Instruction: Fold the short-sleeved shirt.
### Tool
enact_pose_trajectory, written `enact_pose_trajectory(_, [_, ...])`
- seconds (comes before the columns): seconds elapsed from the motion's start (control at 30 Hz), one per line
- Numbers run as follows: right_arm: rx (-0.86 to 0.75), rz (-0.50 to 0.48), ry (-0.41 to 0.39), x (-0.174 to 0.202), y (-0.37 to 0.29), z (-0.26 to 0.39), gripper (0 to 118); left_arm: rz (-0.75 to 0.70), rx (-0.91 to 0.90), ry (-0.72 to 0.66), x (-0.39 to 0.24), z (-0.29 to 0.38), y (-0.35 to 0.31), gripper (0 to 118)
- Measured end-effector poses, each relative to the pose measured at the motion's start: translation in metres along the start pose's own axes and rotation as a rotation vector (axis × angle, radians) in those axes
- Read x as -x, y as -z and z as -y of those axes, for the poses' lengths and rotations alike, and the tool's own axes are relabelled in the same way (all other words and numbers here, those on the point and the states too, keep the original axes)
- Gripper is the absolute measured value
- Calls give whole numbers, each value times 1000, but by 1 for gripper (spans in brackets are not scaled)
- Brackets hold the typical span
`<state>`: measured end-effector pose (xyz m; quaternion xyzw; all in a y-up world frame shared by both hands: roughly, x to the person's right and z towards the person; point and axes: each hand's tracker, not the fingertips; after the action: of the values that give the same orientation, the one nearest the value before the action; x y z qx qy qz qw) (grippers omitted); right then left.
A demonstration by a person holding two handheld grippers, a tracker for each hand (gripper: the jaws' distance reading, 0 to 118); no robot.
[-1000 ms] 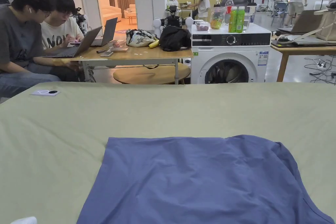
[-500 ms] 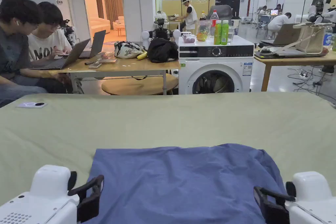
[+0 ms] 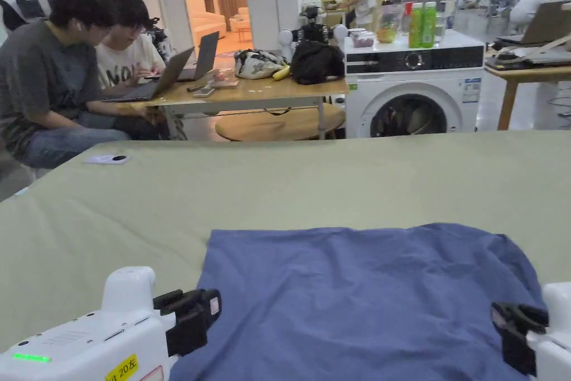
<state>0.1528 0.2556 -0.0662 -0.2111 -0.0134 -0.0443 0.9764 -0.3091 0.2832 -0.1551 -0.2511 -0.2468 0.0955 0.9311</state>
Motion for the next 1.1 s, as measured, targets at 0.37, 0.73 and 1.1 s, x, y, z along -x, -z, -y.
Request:
enact_pose_trajectory(0.37, [77,1,48,-24,-23,14,0,-234,266,-8,75,83,10,48])
enact_pose_trajectory(0.73, [105,122,133,-67,-55,29,0,-296,434,117,53,95,56,5])
enact_pose_trajectory(1.1, [350,106,175,-102,-29,82,56,-321,450,113,47,93,55,5])
